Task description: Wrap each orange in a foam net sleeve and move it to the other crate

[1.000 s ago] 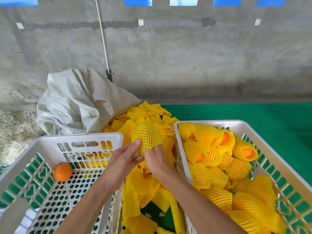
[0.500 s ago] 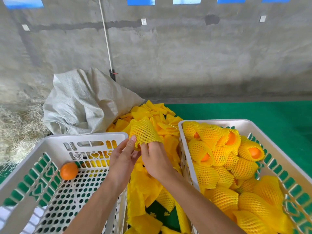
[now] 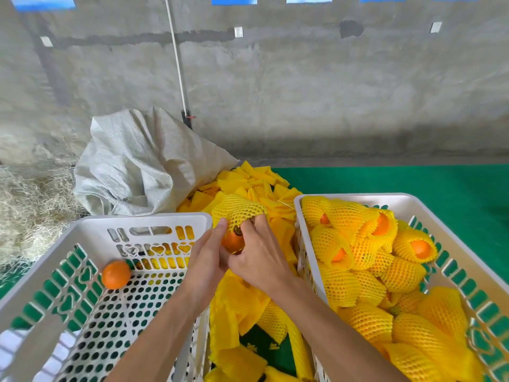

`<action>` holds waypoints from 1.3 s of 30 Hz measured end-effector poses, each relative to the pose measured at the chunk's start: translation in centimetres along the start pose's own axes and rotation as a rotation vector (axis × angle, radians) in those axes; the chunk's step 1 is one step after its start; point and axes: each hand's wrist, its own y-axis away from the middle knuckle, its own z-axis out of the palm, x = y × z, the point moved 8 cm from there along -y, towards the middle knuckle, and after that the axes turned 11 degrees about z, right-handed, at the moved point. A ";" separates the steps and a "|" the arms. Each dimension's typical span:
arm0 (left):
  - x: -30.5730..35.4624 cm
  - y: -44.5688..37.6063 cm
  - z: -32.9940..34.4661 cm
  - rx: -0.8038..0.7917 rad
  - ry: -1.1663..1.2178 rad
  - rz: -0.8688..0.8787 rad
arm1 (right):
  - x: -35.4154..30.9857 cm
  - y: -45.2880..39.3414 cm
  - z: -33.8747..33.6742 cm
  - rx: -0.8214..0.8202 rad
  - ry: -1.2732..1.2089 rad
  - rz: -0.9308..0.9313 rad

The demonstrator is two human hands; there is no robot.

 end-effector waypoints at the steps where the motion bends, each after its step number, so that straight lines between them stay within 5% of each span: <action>1: 0.0 0.0 -0.1 0.004 0.003 0.008 | 0.0 0.0 0.3 -0.028 -0.012 -0.001; 10: 0.2 -0.2 -0.5 0.043 0.177 -0.036 | 0.5 0.4 0.8 -0.127 -0.157 0.035; 16: 0.1 -0.2 -1.2 0.123 0.288 -0.076 | -1.4 0.7 -2.3 0.220 -0.246 -0.225; 19: 0.5 -0.4 -1.9 0.163 0.374 -0.057 | -2.4 1.4 -4.0 0.446 -0.129 -0.444; 21: 0.6 -0.4 -1.8 0.154 0.451 -0.073 | -2.2 1.0 -4.8 0.502 -0.080 -0.433; 27: 0.4 0.1 -0.3 0.029 0.364 -0.144 | 0.1 -0.1 -1.0 0.015 -0.047 -0.193; 31: 0.3 0.2 0.1 -0.015 0.195 -0.100 | 0.7 -0.6 -2.2 0.080 -0.224 -0.087; 39: -0.4 0.2 -0.1 0.047 0.195 -0.122 | 0.8 -0.5 -2.4 0.158 -0.053 -0.089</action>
